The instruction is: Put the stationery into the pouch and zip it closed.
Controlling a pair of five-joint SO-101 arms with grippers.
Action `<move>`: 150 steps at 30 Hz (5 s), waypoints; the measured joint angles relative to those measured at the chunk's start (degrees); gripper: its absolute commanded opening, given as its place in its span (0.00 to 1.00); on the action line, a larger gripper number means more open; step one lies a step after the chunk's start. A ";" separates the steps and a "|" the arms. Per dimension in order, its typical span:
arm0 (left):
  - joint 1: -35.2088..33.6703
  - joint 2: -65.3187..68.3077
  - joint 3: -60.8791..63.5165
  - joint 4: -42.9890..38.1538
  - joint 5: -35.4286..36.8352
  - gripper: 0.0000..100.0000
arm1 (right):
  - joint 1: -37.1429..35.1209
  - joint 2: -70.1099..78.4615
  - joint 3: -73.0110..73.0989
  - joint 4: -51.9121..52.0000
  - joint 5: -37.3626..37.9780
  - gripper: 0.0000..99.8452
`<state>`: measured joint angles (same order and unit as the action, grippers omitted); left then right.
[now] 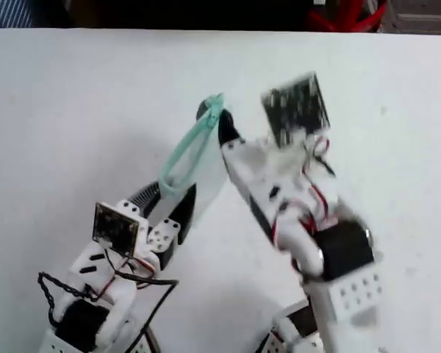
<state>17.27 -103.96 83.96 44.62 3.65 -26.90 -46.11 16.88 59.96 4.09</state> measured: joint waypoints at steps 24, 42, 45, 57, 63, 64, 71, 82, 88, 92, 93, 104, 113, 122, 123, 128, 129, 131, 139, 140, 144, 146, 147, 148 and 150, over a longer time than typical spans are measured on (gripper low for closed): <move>0.18 -0.18 0.00 0.00 -2.02 0.04 | -3.34 34.46 -34.20 20.40 -8.97 0.07; 0.18 -0.09 0.00 0.00 -2.29 0.03 | -2.90 33.67 -34.64 20.31 -5.98 0.02; 0.18 -0.09 0.00 0.00 -2.29 0.02 | -3.96 31.03 -34.55 21.89 -5.54 0.02; 0.18 -0.09 0.00 -0.26 -2.20 0.02 | -14.07 28.57 -34.55 27.25 -0.88 0.02; 0.18 -0.09 0.09 -0.26 -2.11 0.02 | -20.40 28.57 -34.55 28.75 -0.70 0.02; 0.18 -0.09 0.09 -0.26 -2.11 0.02 | -21.45 28.48 -34.55 28.84 -0.70 0.02; 0.18 -0.09 0.09 -0.26 -2.11 0.02 | -28.22 28.40 -34.81 29.71 -0.70 0.02; 0.53 -0.09 0.09 -0.35 -2.11 0.02 | -25.93 26.81 -34.99 30.07 -0.70 0.02; 0.62 -0.09 0.09 -0.44 -4.22 0.02 | -24.79 24.18 -34.99 30.07 -0.70 0.02; 0.62 -0.09 -0.18 -0.26 -5.27 0.02 | -22.86 23.74 -34.99 30.07 -0.70 0.02; 0.62 -0.09 -0.70 0.26 -5.45 0.02 | -22.33 23.74 -34.99 29.63 -0.70 0.02; 0.53 0.18 -1.41 0.26 -5.89 0.02 | -31.03 23.74 -34.99 31.21 -0.62 0.02; 0.53 0.09 -1.41 0.26 -5.98 0.02 | -30.24 23.47 -39.74 31.30 5.45 0.20; 0.35 0.18 -1.41 0.26 -5.98 0.02 | -11.60 24.70 -48.00 36.22 33.41 0.28; 0.35 0.18 -1.41 0.26 -5.98 0.02 | -11.25 25.49 -47.74 37.27 37.80 0.28; 0.35 0.18 -1.41 0.26 -5.98 0.02 | -10.90 29.63 -45.54 38.15 50.37 0.28; 0.35 0.18 -1.41 0.26 -5.98 0.02 | -10.99 30.68 -45.45 38.15 52.04 0.28; 0.35 0.18 -1.41 0.26 -5.98 0.02 | -10.99 32.62 -45.19 38.15 55.03 0.28; 0.26 0.18 -1.41 0.26 -5.98 0.02 | -11.60 40.79 -46.95 37.71 62.86 0.32; 0.26 0.18 -1.41 0.26 -5.98 0.02 | -12.04 41.58 -47.65 37.71 63.91 0.32; 0.18 0.18 -1.41 0.26 -5.98 0.02 | -13.10 44.13 -48.88 38.15 68.31 0.18; 0.18 0.18 -1.41 0.26 -5.98 0.02 | -13.10 44.48 -48.88 38.15 71.56 0.03; 0.18 0.18 -1.41 0.26 -5.98 0.02 | -13.01 44.48 -48.70 38.15 73.05 0.00; 0.18 0.18 -1.41 0.26 -5.98 0.02 | -12.84 44.48 -48.53 38.15 74.37 0.04; 0.18 0.18 -1.41 0.26 -5.98 0.04 | -12.04 44.48 -48.44 38.07 75.96 0.01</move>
<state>17.45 -103.78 82.55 44.88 -2.33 -38.95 -1.63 -31.56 98.02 80.04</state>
